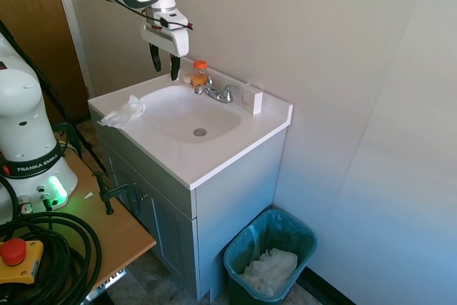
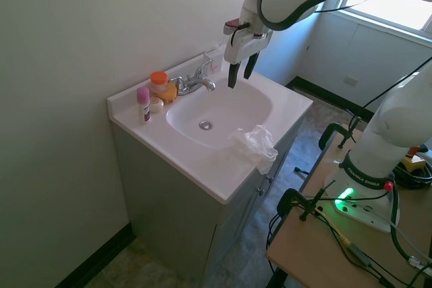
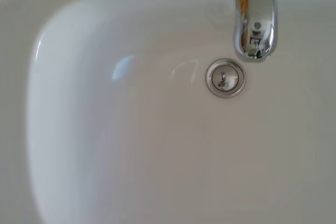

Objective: Throw the tissue in the trash bin

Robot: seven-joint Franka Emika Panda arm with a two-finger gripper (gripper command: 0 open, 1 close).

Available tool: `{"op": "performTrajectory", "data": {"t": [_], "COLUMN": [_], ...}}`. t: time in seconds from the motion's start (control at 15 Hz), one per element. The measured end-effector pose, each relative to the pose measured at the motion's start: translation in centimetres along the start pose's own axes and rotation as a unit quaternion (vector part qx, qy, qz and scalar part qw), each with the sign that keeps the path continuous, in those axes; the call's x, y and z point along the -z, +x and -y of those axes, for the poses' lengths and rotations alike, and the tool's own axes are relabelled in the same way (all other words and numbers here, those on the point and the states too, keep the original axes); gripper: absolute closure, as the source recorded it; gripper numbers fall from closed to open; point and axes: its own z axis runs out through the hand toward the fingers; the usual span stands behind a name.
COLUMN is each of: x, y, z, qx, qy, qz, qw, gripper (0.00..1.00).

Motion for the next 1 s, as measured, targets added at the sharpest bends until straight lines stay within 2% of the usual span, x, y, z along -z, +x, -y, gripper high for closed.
{"op": "performTrajectory", "data": {"t": [0.33, 0.6, 1.0], "x": [-1.0, -4.3, -9.3], "y": [-1.1, -5.2, -11.1], "z": [1.1, 2.1, 0.8], "qx": [0.001, 0.024, 0.035], "qy": [-0.014, -0.037, -0.059], "qz": [0.008, 0.034, 0.054], "qw": [0.9999, 0.9985, 0.9962], "gripper": [0.0, 0.0, 0.0]}}
